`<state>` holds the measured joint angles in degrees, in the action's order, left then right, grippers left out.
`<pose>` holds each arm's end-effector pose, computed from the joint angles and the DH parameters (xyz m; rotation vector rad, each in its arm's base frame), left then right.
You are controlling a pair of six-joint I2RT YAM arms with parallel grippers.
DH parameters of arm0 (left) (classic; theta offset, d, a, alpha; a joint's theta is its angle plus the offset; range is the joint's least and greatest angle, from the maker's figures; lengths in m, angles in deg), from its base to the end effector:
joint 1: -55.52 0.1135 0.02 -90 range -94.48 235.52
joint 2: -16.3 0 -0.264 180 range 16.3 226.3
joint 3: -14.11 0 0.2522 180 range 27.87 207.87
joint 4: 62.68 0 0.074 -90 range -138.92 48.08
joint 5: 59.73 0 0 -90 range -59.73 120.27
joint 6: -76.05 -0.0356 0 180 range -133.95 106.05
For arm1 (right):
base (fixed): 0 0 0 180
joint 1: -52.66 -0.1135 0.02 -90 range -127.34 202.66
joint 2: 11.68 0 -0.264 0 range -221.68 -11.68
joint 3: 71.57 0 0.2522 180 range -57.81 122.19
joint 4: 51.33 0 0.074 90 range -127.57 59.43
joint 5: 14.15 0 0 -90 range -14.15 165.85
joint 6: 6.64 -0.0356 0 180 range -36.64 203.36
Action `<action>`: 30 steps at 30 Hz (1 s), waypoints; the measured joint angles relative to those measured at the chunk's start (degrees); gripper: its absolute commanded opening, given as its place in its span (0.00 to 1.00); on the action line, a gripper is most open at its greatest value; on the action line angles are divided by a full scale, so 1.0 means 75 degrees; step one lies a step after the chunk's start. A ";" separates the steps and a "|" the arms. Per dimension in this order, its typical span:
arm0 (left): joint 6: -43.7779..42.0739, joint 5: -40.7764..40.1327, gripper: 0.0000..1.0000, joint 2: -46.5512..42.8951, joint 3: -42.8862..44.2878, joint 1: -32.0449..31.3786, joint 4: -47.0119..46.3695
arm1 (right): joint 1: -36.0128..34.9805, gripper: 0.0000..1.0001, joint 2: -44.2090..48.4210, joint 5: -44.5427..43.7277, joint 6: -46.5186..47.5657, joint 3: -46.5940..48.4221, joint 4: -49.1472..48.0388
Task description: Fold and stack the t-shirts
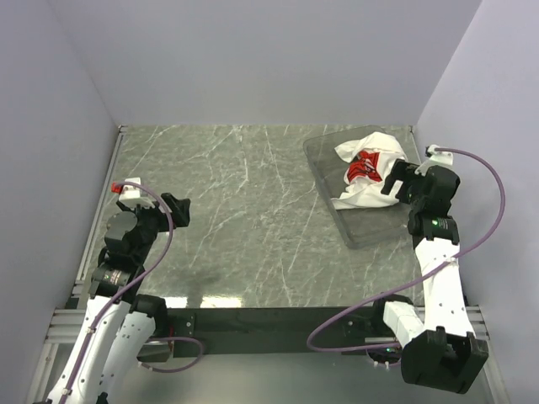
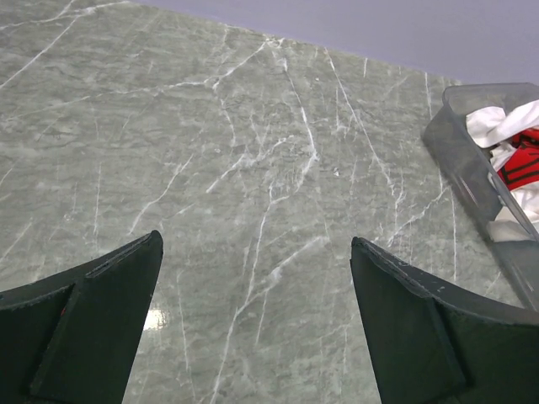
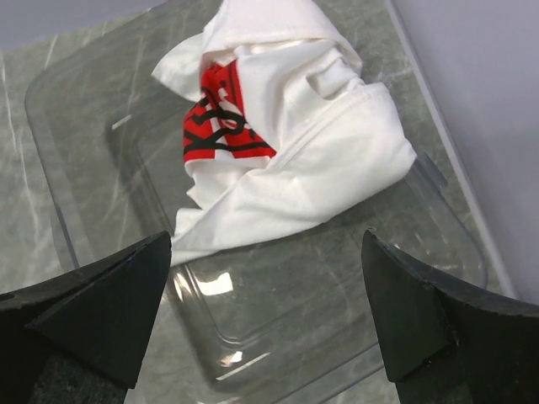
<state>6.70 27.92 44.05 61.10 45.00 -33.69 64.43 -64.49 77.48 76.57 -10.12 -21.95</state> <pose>0.1305 -0.0227 0.3010 -0.1851 1.7449 -0.3626 0.2080 -0.0423 0.3229 0.2929 1.9104 -0.0305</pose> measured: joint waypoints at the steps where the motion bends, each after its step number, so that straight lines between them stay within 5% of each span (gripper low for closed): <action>1: 0.0000 0.0009 0.99 0.0000 0.0000 -0.0003 0.0000 | -0.0006 1.00 -0.0003 0.0210 0.0259 0.0006 -0.0012; 10: -0.0035 0.0152 0.99 0.0073 0.0000 -0.0009 -0.0006 | -0.0699 1.00 -0.1521 0.1786 0.2693 0.1798 0.1072; 18: -0.0061 0.0256 0.99 0.0061 0.0000 -0.0012 -0.0108 | -0.0096 1.00 -0.4456 0.2238 0.2859 0.4065 0.2092; 30: -0.0122 0.0350 0.99 0.0131 0.0000 -0.0012 -0.0108 | -0.0035 0.86 -0.7536 0.1705 0.2597 0.6706 0.2795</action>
<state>5.78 30.54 45.03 61.10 44.91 -34.50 64.17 -121.01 90.26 96.05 40.17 -0.99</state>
